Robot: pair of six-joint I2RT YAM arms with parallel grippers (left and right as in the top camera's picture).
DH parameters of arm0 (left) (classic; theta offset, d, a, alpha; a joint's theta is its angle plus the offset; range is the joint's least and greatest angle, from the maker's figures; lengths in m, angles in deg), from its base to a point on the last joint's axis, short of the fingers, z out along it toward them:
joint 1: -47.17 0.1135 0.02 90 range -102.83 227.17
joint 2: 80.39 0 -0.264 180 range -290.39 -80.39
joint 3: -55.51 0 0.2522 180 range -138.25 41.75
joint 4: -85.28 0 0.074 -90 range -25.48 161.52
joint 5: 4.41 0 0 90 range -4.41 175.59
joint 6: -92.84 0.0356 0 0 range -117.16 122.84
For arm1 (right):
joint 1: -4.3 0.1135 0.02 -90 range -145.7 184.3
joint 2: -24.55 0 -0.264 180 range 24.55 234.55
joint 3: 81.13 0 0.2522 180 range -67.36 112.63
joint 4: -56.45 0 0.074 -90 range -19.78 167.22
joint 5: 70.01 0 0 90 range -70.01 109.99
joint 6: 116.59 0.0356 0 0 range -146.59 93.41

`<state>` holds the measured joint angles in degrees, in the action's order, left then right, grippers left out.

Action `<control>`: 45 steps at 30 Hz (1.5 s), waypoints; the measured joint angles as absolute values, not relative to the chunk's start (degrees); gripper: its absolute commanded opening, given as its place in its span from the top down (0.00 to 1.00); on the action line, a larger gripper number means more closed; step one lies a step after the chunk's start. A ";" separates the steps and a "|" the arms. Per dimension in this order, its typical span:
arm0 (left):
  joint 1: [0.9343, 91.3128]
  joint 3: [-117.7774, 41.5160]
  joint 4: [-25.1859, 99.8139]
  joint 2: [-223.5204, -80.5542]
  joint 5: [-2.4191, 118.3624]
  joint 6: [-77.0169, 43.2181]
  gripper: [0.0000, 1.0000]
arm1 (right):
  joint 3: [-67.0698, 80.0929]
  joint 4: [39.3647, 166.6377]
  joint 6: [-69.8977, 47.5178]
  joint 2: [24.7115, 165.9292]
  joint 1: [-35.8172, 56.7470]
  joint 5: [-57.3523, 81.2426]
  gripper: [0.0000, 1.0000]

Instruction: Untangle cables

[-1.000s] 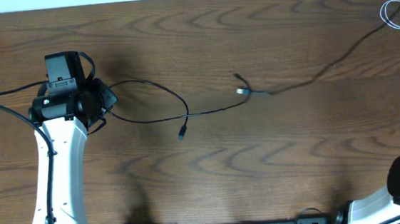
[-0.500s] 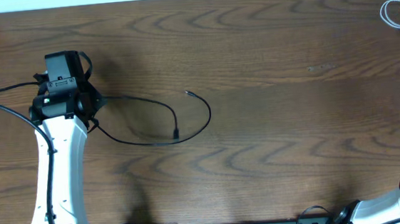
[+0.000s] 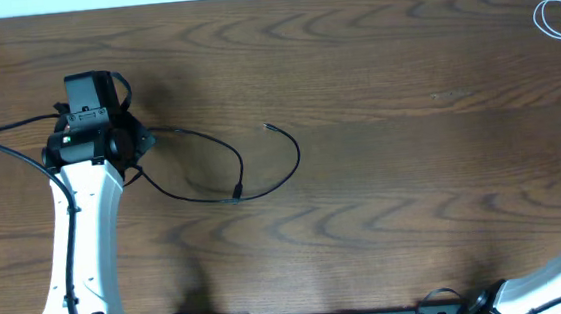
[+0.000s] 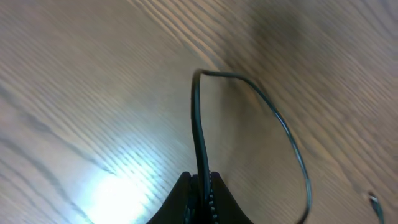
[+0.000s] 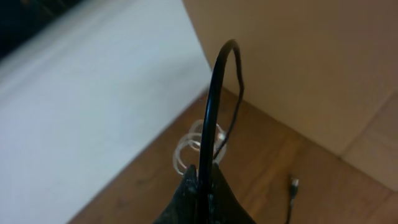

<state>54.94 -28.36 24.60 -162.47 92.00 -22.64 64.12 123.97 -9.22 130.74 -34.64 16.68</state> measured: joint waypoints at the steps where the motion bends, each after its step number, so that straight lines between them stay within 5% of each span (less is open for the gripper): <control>1: 54.94 -28.36 24.60 -162.47 91.39 -22.64 0.93 | 64.09 124.43 -9.24 131.94 -35.10 16.90 0.99; 10: 54.94 -28.34 24.58 -162.47 79.02 -22.64 0.93 | 64.09 131.05 -9.18 144.64 -37.72 17.49 0.99; 12: 54.75 -28.34 24.54 -162.47 77.18 -22.64 0.93 | 64.09 131.95 -8.81 147.74 -37.94 17.51 0.90; 13: 54.57 -28.32 24.47 -162.47 76.75 -22.57 0.93 | 64.09 132.39 -8.48 149.49 -38.02 17.51 0.52; 15: 53.33 -28.30 24.41 -162.47 75.96 -22.18 0.93 | 64.09 132.93 -7.65 153.14 -38.31 17.40 0.24; 19: 49.63 -28.27 25.41 -162.47 74.93 -21.02 0.92 | 64.03 135.71 -7.34 156.73 -38.44 15.98 0.02; 27: 46.29 -28.25 28.65 -162.47 73.49 -18.37 0.93 | 64.03 137.15 -8.46 155.66 -38.61 5.81 0.01; 35: 46.20 -28.23 39.49 -162.43 56.49 -14.79 0.93 | 64.09 142.90 -27.08 146.74 -36.32 -28.35 0.01; 45: 46.13 -28.14 52.67 -156.92 37.19 -36.19 0.92 | 64.16 151.69 -42.97 144.92 -13.54 -37.27 0.12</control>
